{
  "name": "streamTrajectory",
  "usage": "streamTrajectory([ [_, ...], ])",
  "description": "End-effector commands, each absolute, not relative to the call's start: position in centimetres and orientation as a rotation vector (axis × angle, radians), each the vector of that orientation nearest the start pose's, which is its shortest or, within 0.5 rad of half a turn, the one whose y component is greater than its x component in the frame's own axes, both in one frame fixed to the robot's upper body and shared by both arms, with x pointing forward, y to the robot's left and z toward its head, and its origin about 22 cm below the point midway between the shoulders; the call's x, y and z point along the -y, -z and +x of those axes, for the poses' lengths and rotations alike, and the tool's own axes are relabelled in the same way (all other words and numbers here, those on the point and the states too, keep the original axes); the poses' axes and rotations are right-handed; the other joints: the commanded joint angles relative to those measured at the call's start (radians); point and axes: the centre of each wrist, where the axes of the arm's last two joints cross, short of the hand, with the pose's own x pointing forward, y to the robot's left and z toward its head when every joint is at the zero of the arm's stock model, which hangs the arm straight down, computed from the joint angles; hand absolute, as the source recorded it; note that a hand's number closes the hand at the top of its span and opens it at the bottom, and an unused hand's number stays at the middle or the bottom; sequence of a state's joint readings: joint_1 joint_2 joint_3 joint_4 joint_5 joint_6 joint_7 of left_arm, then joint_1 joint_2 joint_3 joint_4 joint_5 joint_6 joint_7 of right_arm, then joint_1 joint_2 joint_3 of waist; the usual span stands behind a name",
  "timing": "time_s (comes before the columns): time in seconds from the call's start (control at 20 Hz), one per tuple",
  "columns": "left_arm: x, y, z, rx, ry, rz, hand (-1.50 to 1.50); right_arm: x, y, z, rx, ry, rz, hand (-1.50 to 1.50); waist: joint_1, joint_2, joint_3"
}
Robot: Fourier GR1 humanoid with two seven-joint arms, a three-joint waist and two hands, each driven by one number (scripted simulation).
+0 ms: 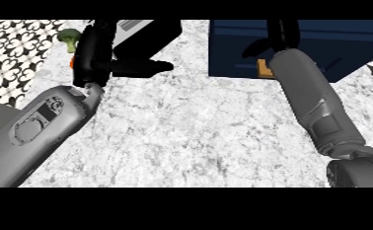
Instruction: Pick up the can, place it into the drawer and close the drawer
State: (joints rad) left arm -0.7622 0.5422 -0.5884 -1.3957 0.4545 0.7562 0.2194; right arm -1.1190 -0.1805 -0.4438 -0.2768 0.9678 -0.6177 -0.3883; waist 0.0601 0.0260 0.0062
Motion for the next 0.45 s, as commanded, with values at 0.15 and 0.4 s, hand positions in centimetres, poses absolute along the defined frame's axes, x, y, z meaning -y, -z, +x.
streamTrajectory([
  [0.15, -17.9, -14.2, 34.7, 1.699, 0.059, 0.268, -1.5, 15.6, -11.3, 46.7, 1.958, -0.196, -0.646, -1.5, -0.01, -0.014, -0.003],
  [0.4, -19.1, -14.5, 34.2, 1.727, 0.046, 0.272, -1.5, 17.3, -11.9, 47.1, 1.957, -0.176, -0.62, -1.5, -0.006, -0.008, -0.005],
])
